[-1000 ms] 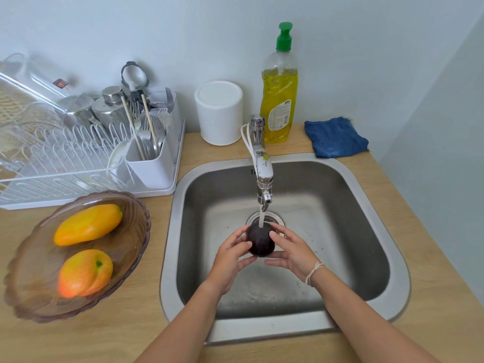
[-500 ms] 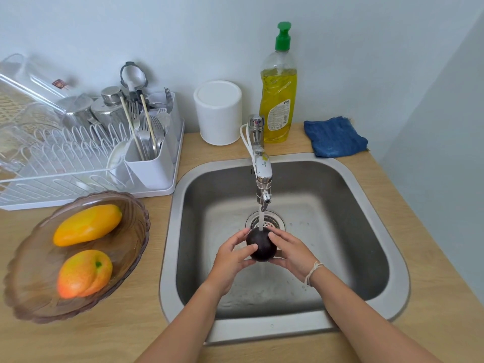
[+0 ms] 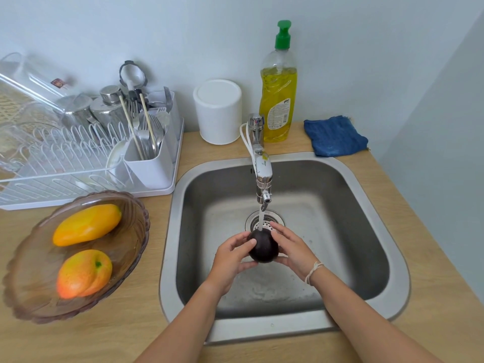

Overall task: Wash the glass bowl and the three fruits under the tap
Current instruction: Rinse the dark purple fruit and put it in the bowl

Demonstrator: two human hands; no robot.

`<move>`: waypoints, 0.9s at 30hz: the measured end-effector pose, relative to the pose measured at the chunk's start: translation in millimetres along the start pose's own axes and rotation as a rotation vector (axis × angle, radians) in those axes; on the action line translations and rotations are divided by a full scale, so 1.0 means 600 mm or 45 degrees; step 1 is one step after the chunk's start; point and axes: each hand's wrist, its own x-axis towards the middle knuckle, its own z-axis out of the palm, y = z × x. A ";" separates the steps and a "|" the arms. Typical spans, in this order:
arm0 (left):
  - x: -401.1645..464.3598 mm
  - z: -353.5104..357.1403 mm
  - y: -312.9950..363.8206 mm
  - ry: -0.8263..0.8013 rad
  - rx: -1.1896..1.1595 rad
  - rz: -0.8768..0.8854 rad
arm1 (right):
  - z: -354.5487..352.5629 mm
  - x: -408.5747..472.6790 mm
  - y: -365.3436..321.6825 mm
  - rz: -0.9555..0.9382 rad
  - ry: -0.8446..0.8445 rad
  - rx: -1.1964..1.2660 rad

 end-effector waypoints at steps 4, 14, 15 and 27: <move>-0.005 0.003 0.003 -0.022 0.058 0.037 | 0.000 0.004 0.009 0.134 0.039 -0.057; -0.001 0.004 0.002 -0.010 -0.104 -0.017 | 0.001 -0.001 0.005 -0.003 -0.051 -0.102; 0.000 0.002 0.002 -0.015 -0.093 -0.016 | 0.001 -0.002 0.004 -0.014 -0.059 -0.098; 0.003 -0.002 0.001 0.065 -0.101 -0.034 | 0.000 -0.001 0.005 0.000 -0.068 -0.139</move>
